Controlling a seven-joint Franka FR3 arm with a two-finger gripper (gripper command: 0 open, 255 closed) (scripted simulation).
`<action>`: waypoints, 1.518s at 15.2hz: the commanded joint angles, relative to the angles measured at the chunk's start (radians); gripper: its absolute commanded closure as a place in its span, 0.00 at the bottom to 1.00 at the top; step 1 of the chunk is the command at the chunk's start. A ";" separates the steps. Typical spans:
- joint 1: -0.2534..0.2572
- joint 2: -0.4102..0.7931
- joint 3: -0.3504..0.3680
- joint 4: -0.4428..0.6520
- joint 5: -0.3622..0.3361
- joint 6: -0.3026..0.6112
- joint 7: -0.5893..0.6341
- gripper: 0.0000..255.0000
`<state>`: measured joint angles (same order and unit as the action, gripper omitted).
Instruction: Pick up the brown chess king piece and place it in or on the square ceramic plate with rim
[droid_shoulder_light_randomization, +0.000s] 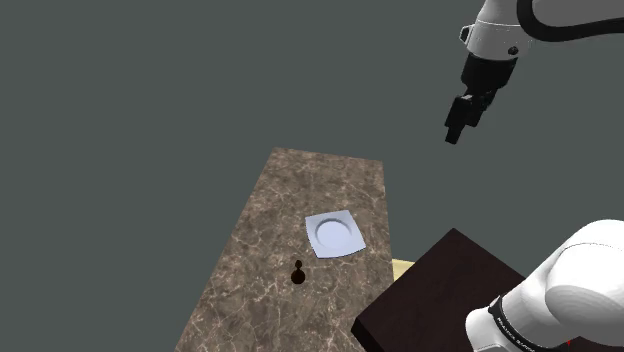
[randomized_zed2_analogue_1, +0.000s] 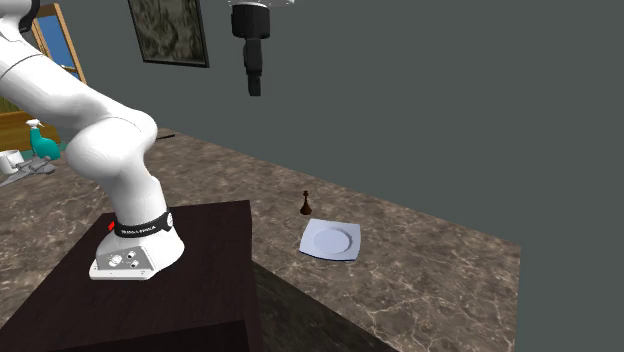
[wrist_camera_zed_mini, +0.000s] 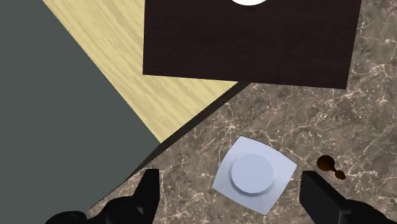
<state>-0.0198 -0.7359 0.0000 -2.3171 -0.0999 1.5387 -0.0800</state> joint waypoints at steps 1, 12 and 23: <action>0.000 0.000 0.000 0.000 0.000 0.000 0.000 0.00; 0.034 0.166 0.165 -0.148 0.108 0.263 0.275 0.00; 0.052 0.510 0.319 -0.128 0.135 0.541 0.554 0.00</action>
<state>0.0346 -0.2698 0.3090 -2.4579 0.0419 2.0520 0.4485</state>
